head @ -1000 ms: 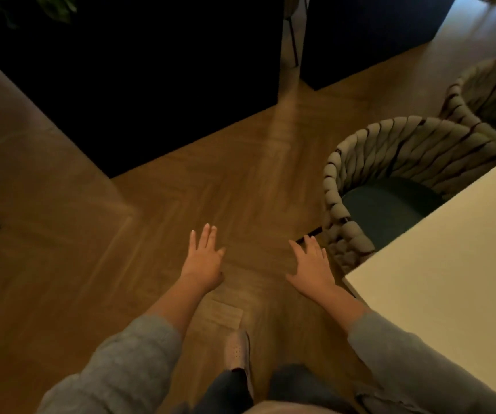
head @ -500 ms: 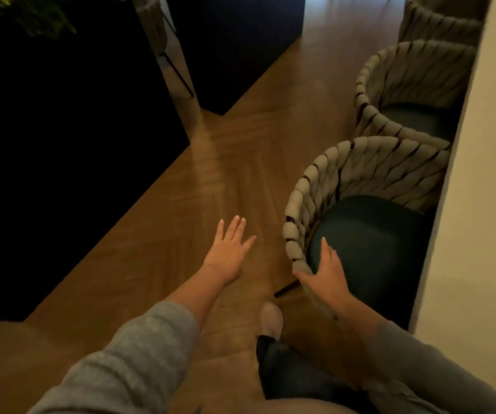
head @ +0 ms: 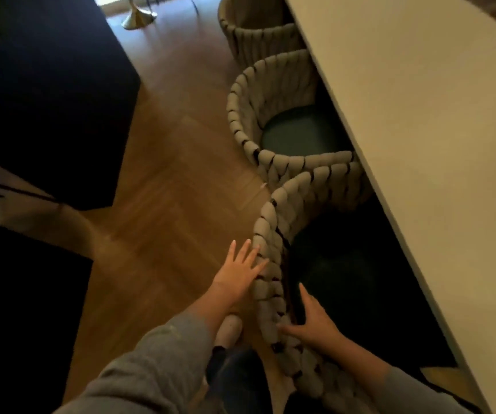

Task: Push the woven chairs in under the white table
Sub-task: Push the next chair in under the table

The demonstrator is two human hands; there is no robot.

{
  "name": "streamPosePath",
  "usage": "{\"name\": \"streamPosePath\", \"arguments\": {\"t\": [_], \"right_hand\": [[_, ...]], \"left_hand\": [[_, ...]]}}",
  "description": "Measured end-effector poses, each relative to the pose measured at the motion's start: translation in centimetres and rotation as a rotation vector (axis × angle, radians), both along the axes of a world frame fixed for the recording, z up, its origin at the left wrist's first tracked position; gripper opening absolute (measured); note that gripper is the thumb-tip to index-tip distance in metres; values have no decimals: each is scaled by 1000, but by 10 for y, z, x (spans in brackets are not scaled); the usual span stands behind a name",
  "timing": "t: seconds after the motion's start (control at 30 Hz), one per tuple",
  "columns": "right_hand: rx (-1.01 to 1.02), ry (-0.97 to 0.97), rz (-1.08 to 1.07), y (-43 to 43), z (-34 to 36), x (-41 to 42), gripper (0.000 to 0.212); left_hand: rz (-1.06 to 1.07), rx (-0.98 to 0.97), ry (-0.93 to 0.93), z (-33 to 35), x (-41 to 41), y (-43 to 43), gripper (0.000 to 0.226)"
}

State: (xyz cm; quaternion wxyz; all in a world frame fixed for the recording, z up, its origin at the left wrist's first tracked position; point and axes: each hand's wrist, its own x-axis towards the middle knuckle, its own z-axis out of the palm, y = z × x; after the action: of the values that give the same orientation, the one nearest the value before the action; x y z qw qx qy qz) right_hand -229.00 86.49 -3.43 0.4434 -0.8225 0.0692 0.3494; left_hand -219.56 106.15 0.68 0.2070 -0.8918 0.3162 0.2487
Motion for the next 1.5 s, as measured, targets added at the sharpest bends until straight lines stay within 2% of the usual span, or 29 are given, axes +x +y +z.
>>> {"name": "streamPosePath", "arguments": {"t": [0.1, 0.23, 0.37, 0.47, 0.53, 0.6, 0.67, 0.9, 1.27, 1.5], "right_hand": [[17, 45, -143, 9, -12, 19, 131], [5, 137, -358, 23, -23, 39, 151], [59, 258, -553, 52, -31, 38, 150], [50, 310, -469, 86, -30, 31, 120], [-164, 328, -403, 107, -30, 28, 103], [-382, 328, -425, 122, -28, 30, 83], [-473, 350, -416, 131, -28, 34, 71], [-558, 316, -473, 144, -20, 18, 51], [-580, 344, -516, 182, -5, -56, 52], [-647, 376, -547, 157, -4, -91, 45]], "left_hand": [[-225, 15, 30, -19, 60, -2, 70], [-528, 26, 47, -40, 127, -13, 72], [-775, 63, 31, -46, 173, -25, 67], [-930, 70, 11, -48, 201, -34, 66], [-996, 107, -3, -52, 213, -42, 64], [-1060, 174, -19, -55, 217, -52, 62], [-1096, 215, -37, -57, 215, -59, 58], [-1129, 184, -37, -59, 203, -51, 49], [-1167, 138, 51, -42, 130, -6, 44], [-1098, 82, 84, -40, 91, -20, 44]]}}
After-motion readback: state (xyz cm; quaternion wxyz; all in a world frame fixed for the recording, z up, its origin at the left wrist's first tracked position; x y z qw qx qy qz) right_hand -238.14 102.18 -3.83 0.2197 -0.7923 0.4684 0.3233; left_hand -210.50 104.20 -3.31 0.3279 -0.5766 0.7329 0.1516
